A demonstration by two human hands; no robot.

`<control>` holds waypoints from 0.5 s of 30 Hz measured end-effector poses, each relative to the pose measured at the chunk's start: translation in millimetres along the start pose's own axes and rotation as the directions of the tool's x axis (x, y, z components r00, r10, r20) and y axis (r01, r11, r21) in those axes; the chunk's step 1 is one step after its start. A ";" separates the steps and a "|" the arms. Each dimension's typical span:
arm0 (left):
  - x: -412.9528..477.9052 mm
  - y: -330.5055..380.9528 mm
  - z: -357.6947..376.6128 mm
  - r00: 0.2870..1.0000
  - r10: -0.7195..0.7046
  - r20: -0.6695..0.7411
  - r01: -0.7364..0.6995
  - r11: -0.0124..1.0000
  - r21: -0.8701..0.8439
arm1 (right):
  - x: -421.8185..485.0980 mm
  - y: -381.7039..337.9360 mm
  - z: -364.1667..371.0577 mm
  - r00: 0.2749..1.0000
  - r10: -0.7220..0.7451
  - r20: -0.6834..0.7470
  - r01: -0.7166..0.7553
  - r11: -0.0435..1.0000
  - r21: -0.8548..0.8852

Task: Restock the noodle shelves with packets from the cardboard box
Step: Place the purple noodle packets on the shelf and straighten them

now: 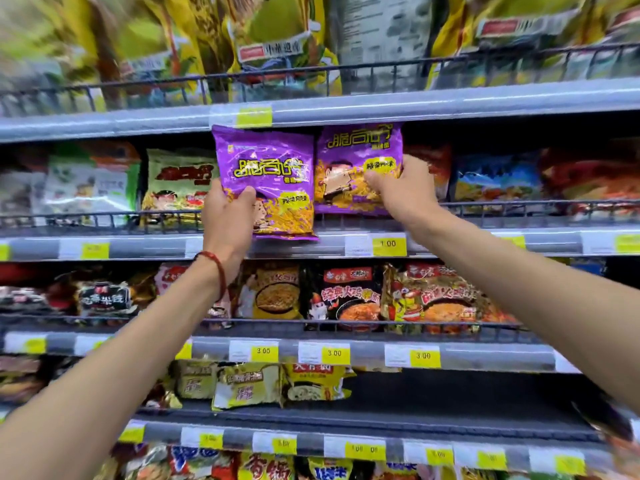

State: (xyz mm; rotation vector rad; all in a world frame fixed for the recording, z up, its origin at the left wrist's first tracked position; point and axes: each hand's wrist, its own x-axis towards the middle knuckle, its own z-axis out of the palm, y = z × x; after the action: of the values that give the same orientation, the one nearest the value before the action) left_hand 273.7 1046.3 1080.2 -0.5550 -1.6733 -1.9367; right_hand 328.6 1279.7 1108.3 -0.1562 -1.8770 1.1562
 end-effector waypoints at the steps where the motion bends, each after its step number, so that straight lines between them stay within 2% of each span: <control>1: 3.5 0.7 -0.4 1.000 0.000 0.004 0.000 1.000 -0.008 | 5.1 -2.0 3.6 1.000 0.011 0.012 -0.011 1.000 -0.008; 4: 16.6 -2.5 -3.5 1.000 -0.010 0.013 0.010 1.000 0.002 | 20.9 -2.2 12.4 0.999 0.012 0.034 -0.011 0.999 -0.046; 8: 27.2 -5.7 -5.5 0.999 -0.016 0.031 0.016 1.000 0.011 | 35.1 2.7 17.5 0.992 0.012 0.125 0.015 0.977 -0.215; 15: 33.3 -10.6 2.5 0.993 -0.096 0.074 0.098 0.995 -0.028 | 36.5 1.3 6.8 0.965 0.005 0.264 0.154 0.801 -0.578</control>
State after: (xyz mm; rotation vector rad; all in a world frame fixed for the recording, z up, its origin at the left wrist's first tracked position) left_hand 241.0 1046.0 1092.7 -0.5714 -1.7468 -2.0372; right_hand 301.6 1294.8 1129.0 -0.2899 -2.4109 0.5045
